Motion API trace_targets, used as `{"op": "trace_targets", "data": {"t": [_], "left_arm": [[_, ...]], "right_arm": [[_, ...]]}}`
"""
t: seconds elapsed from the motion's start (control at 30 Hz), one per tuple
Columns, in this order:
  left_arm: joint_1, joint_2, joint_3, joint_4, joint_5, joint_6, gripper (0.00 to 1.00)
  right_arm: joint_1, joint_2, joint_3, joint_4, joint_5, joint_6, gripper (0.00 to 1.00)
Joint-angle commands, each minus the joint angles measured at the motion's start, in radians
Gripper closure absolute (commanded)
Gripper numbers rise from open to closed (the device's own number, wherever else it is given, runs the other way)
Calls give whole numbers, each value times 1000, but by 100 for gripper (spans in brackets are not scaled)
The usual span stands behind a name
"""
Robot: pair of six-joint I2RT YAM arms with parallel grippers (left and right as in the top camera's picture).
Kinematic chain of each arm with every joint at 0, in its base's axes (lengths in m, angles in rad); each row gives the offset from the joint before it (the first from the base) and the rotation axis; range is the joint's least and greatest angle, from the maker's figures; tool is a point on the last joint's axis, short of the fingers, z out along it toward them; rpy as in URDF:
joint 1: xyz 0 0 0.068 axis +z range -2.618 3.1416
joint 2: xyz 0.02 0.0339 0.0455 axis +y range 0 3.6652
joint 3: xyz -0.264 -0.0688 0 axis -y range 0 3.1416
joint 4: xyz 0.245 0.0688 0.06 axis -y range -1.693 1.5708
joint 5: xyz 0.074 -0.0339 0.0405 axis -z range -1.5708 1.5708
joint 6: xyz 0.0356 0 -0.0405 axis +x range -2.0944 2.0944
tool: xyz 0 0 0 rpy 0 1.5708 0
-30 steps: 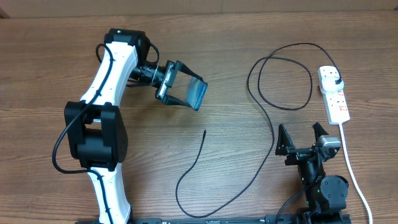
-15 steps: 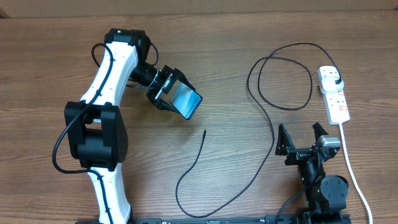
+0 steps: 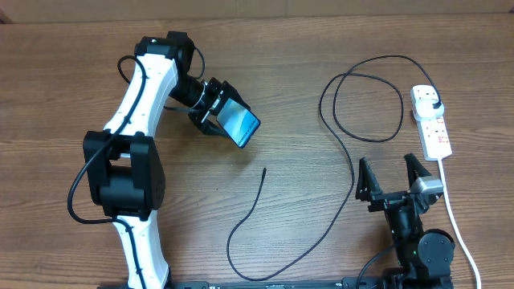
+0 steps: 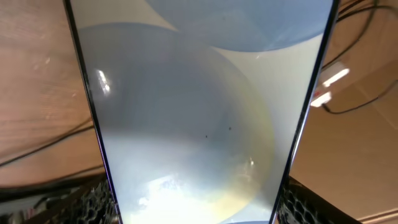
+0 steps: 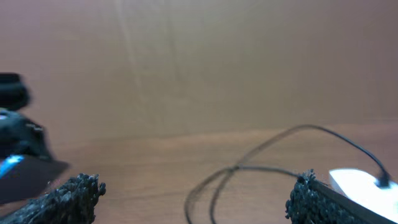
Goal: Plug charger to phone and switch on socket
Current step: 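Move the right gripper toward the phone held by the left gripper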
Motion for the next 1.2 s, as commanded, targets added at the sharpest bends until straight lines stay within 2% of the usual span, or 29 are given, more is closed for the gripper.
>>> {"op": "trace_targets", "data": {"t": [0.0,0.07,0.13,0.23,0.4,0.53,0.67,0.87,1.03,1.17], "left_arm": [[-11,0,28,33,71,-33,96],[-16,0,28,56,92,-48,96],[-21,0,28,77,92,-71,96],[-29,0,28,103,92,-100,96],[-35,0,28,115,92,-103,96],[-35,0,28,115,92,-103,96],[-35,0,28,115,92,-103,96],[-35,0,28,115,92,-106,96],[-35,0,28,115,92,-110,96],[-35,0,28,115,91,-110,96]], "right_arm": [[-7,-10,-10,27,-163,6,0],[-7,-10,-6,31,-253,25,0],[-7,-10,4,28,-264,84,0],[-7,-10,39,6,-263,97,0],[-7,2,146,-143,-253,93,0],[-7,78,245,-218,-241,76,0],[-7,241,372,-285,-240,77,0],[-7,576,594,-432,-310,77,0],[-7,855,761,-505,-480,77,0],[-7,1016,817,-459,-706,118,0]]}}
